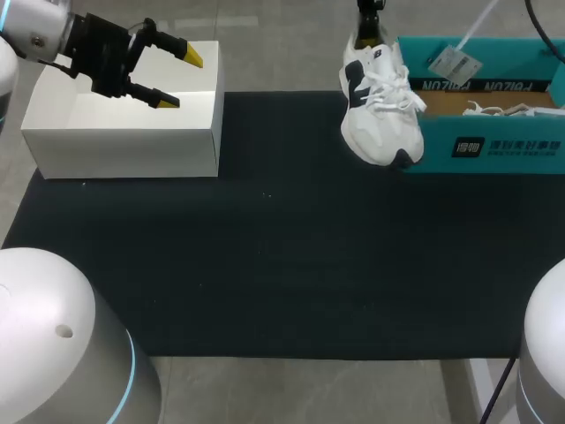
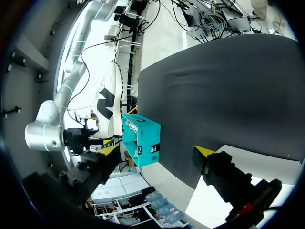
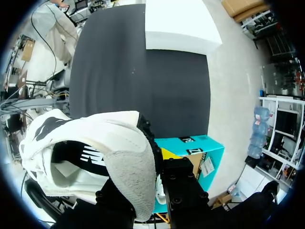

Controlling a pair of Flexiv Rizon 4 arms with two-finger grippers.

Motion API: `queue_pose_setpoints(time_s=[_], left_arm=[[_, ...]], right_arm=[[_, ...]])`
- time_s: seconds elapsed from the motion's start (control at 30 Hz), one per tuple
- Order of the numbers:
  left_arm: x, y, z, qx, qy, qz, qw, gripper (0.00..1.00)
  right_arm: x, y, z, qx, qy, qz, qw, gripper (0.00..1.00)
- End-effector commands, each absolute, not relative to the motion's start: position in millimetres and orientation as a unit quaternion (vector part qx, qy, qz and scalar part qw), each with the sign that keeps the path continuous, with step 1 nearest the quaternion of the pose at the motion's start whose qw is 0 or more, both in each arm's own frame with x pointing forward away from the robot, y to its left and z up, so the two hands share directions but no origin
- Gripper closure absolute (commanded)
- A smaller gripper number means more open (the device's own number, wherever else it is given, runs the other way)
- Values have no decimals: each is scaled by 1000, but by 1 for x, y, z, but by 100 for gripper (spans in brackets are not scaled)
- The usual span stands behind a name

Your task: Take the shoe out of the shoebox, open the shoe tongue, remove and reinsert the insole, then place the shoe into the shoebox

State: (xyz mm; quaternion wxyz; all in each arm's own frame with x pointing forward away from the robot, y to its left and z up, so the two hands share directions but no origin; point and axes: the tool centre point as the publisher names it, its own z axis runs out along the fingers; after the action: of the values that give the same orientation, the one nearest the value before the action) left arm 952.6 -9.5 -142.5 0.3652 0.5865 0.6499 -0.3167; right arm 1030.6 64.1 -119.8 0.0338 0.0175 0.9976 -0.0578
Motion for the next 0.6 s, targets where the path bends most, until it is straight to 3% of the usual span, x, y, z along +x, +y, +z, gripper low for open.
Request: queue_pose_setpoints(time_s=[0.03, 0.6], left_arm=[[954, -10, -142, 587, 650, -316, 364, 0], [954, -10, -142, 587, 650, -316, 364, 0]], right_arm=[[1021, 21, -111, 12, 998, -39, 47, 100], [1041, -124, -110, 35, 997, -71, 25, 100]])
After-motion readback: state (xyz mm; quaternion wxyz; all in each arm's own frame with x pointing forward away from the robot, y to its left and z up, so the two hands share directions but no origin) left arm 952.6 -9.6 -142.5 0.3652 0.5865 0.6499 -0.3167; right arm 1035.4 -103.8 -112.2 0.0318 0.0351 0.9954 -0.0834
